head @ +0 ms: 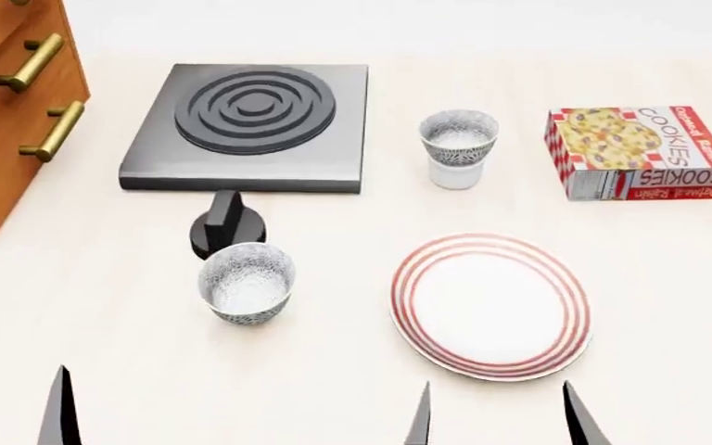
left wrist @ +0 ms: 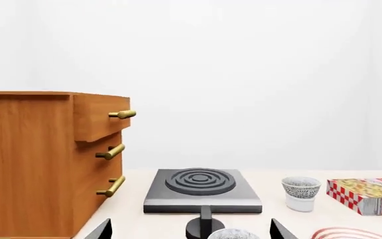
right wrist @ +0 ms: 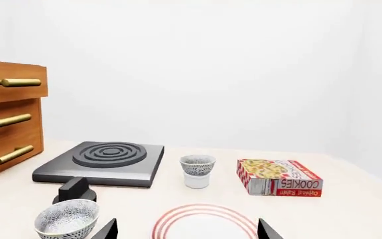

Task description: Pick the akita bowl on the ramekin and place it on the plate.

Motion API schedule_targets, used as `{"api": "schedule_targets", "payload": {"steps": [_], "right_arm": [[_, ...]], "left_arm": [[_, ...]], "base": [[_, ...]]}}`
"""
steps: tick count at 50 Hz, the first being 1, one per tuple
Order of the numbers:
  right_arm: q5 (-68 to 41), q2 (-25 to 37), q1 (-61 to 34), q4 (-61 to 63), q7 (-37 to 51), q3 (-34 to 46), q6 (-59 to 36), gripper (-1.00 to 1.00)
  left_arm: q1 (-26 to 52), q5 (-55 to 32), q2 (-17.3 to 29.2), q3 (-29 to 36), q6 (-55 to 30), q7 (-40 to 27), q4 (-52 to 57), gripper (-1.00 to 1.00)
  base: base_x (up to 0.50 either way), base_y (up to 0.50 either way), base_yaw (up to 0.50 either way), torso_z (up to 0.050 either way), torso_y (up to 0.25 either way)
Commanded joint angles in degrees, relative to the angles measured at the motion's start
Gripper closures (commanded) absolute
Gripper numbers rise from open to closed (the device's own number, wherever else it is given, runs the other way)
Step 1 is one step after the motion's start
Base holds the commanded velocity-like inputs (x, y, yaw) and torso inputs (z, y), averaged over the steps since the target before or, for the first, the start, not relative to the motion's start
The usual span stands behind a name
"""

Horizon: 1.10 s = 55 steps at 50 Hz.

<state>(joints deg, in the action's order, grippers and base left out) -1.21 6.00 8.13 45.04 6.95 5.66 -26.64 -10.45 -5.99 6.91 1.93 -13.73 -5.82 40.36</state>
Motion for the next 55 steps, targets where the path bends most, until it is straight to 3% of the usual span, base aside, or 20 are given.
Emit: {"api": "schedule_targets", "payload": {"steps": [1, 8, 47, 50, 54, 55], "right_arm": [[-0.55, 0.97, -0.16, 4.08, 1.03, 0.86, -3.65, -1.0], [-1.37, 1.52, -0.14, 4.22, 1.06, 1.11, -4.08, -1.0], [-3.17, 3.72, -0.18, 4.26, 2.88, 2.36, -3.73, -1.0], [-3.31, 3.81, 0.0, 3.98, 3.0, 2.33, -2.93, -1.0], [-3.59, 3.98, 2.63, 0.53, 2.57, 2.16, 5.85, -1.0], [-3.61, 4.21, 1.75, 3.21, 2.91, 2.11, 2.13, -1.0]], "left_arm": [[-0.66, -0.41, 0.89, 0.49, -0.65, -1.17, 2.19, -1.0], [-0.37, -1.63, 1.31, 0.63, -1.89, -1.38, 2.42, -1.0], [-0.87, -4.42, 3.43, 1.27, -2.56, -3.25, 3.61, -1.0], [-0.87, -4.58, 3.57, 1.36, -2.54, -3.36, 3.64, -1.0], [-0.74, -4.88, 3.72, 1.38, -2.52, -3.5, 3.47, -1.0], [-0.75, -4.85, 3.77, 1.48, -2.49, -3.53, 3.44, -1.0]], "base": [[0.5, 0.0, 0.0, 0.0, 0.0], [0.5, 0.0, 0.0, 0.0, 0.0], [0.5, 0.0, 0.0, 0.05, 0.0], [0.5, 0.0, 0.0, 0.05, 0.0], [0.25, 0.0, 0.0, 0.05, 0.0], [0.0, 0.0, 0.0, 0.05, 0.0]]}}
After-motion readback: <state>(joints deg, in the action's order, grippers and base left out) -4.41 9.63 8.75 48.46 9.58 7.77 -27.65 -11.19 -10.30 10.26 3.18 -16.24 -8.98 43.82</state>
